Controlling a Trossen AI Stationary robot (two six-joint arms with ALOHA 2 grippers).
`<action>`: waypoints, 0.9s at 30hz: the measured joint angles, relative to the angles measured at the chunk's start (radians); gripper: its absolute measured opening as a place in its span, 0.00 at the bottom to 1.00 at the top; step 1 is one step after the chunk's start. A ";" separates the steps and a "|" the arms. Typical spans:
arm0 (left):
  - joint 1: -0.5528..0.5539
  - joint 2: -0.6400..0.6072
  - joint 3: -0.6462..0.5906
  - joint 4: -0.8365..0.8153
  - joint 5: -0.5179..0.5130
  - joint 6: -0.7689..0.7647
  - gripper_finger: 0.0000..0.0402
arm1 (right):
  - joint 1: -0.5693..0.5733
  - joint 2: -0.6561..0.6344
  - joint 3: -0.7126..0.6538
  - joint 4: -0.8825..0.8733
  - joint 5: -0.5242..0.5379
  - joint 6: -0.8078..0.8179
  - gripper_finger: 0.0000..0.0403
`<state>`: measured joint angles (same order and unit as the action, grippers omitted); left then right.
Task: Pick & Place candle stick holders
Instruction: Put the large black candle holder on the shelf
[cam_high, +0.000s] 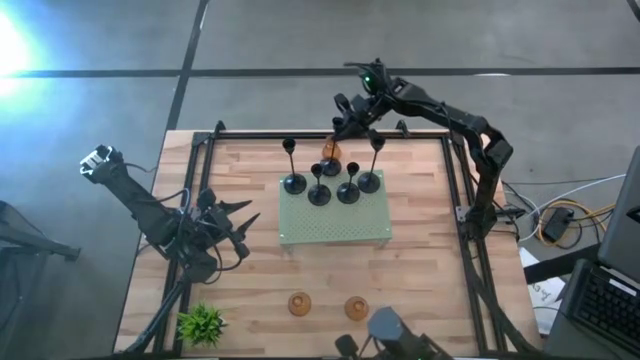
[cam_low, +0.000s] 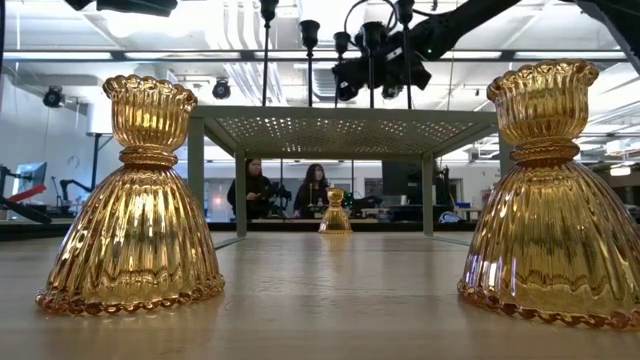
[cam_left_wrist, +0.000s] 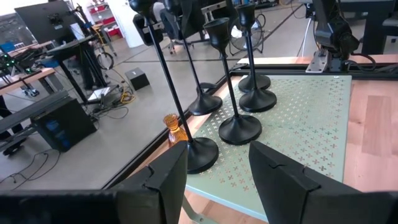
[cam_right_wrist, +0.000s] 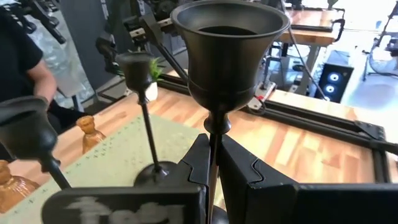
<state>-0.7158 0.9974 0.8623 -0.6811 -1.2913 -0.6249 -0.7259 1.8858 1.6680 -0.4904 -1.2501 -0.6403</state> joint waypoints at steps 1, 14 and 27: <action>0.000 0.000 0.000 0.000 0.000 0.000 0.44 | -0.002 0.000 0.000 0.000 0.000 0.000 0.03; -0.001 0.000 0.000 0.000 0.000 0.000 0.44 | 0.001 0.000 0.047 -0.060 -0.002 0.030 0.03; 0.000 0.000 0.000 0.000 0.000 0.000 0.44 | 0.053 0.000 0.050 -0.109 0.051 -0.033 0.03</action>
<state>-0.7162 0.9974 0.8623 -0.6811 -1.2913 -0.6247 -0.6731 1.8858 1.7184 -0.5989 -1.1992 -0.6731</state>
